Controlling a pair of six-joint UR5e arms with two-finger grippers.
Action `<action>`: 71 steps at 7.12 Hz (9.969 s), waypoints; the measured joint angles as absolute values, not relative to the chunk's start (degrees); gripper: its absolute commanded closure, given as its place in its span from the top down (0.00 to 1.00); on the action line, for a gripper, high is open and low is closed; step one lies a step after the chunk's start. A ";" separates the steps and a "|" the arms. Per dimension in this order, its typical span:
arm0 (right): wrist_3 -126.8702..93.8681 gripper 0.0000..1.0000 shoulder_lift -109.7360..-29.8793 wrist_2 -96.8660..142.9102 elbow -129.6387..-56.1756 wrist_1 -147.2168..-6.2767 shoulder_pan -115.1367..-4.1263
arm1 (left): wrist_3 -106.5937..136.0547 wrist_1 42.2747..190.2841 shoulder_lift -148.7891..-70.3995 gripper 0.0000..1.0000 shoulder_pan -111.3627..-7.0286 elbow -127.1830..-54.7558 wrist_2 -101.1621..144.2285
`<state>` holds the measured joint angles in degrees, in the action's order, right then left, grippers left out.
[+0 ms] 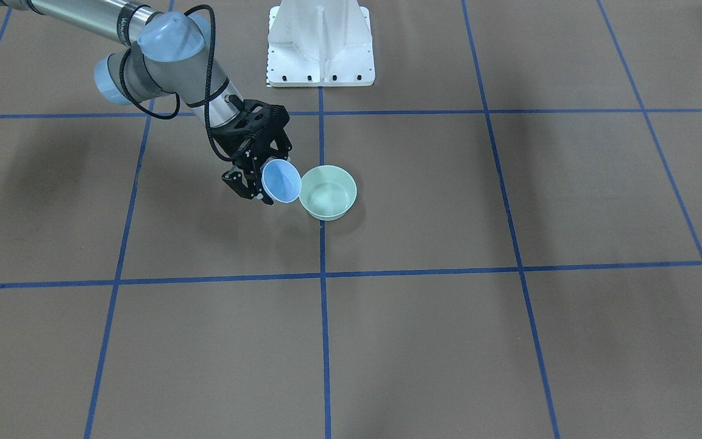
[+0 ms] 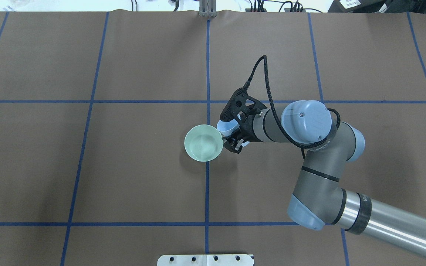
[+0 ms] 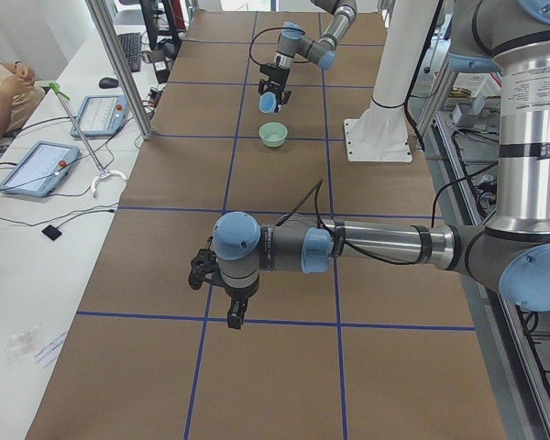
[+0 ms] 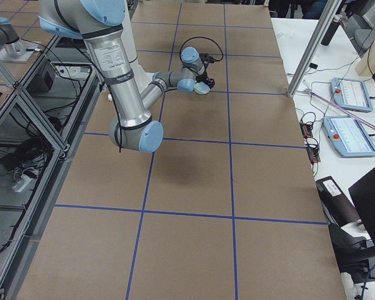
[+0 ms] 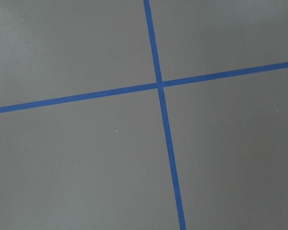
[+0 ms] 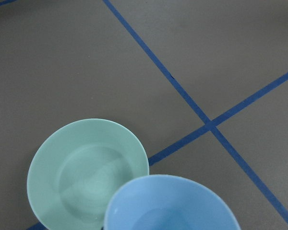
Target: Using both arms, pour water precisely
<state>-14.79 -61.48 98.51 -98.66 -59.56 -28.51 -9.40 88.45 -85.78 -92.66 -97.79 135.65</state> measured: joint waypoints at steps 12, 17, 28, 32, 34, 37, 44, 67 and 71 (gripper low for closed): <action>-13.10 0.00 -53.27 92.33 -98.87 -82.07 -24.99 | -9.49 88.33 -85.75 1.00 -92.90 -96.86 137.74; -13.18 0.00 -51.49 89.62 -98.90 -88.27 -23.65 | -9.52 88.33 -85.72 1.00 -92.90 -96.80 137.72; -20.49 0.00 -55.13 88.46 -102.32 -78.24 -22.15 | -9.66 88.80 -84.87 1.00 -92.90 -96.94 137.96; -41.94 0.00 -56.85 85.05 -104.97 -69.51 -24.75 | -9.84 89.20 -83.82 1.00 -92.90 -97.14 137.90; -52.84 0.00 -57.32 78.12 -106.15 -68.97 -26.54 | -9.84 89.21 -83.75 1.00 -92.90 -97.35 137.92; -63.22 0.00 -61.86 67.63 -106.39 -66.72 -28.13 | -9.77 89.19 -83.78 1.00 -92.90 -97.94 137.98; -72.60 0.00 -88.00 45.59 -100.94 -46.62 -27.74 | -9.58 89.03 -84.13 1.00 -92.74 -98.62 139.05; -53.14 1.00 -90.78 86.88 -88.93 -24.95 -56.03 | -7.42 88.93 -84.77 1.00 -92.70 -99.68 139.20; -33.91 1.00 -87.63 115.66 -88.86 -43.80 -73.21 | 1.56 89.59 -89.33 1.00 -90.65 -103.52 139.21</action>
